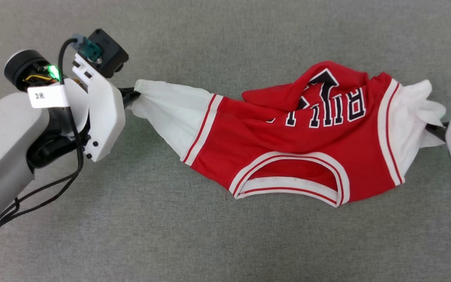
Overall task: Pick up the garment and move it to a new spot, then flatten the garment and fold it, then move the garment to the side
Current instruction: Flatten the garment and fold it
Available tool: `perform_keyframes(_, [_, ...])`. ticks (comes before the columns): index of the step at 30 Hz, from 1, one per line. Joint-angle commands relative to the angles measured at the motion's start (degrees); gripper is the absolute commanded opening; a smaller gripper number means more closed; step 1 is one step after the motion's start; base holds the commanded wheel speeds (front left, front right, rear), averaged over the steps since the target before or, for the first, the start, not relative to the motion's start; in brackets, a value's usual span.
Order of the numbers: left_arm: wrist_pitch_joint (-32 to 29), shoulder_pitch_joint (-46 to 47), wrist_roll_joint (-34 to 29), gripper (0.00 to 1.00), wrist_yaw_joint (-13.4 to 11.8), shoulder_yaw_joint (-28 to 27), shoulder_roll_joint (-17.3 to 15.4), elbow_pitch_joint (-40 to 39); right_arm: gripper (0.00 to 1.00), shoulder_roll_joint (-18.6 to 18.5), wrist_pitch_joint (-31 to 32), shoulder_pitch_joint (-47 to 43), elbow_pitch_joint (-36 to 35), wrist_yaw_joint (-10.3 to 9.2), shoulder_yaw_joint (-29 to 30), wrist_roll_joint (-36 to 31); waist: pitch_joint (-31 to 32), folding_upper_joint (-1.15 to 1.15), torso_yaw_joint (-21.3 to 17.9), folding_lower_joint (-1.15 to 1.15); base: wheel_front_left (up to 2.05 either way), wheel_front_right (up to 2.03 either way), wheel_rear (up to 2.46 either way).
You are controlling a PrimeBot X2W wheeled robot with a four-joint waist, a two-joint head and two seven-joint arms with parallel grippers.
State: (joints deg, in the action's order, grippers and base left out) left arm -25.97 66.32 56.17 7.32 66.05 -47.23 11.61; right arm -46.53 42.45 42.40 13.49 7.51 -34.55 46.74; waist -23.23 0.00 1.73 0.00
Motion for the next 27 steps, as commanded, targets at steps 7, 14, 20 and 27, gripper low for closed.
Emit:
perform_keyframes(7, [3.29,-1.90,0.94,0.00,-0.95,-1.60,-2.43,-3.14,0.00,-6.44,-4.40,-4.76,-7.48,-0.04,1.66,3.75,6.47,0.00,-0.71,0.00,0.00,0.00,0.00])
perform_keyframes(14, [5.60,-0.28,1.20,0.00,-2.95,-4.45,-4.71,-8.74,0.00,-9.72,-5.62,-7.57,-14.78,-0.04,7.09,5.33,9.36,0.00,-1.41,0.00,0.00,0.00,0.00])
perform_keyframes(20, [6.69,4.15,1.05,0.00,-4.07,-7.65,-3.87,-11.37,0.00,-9.40,-4.51,-4.78,-19.02,-0.04,13.04,4.99,10.06,0.00,-1.57,0.00,0.00,0.00,0.00])
perform_keyframes(27, [8.26,12.66,0.70,0.00,-3.41,-12.03,-0.26,-7.92,0.00,-7.66,-0.88,5.96,-19.20,-0.04,16.89,2.08,8.52,0.00,-1.76,0.00,0.00,0.00,0.00])
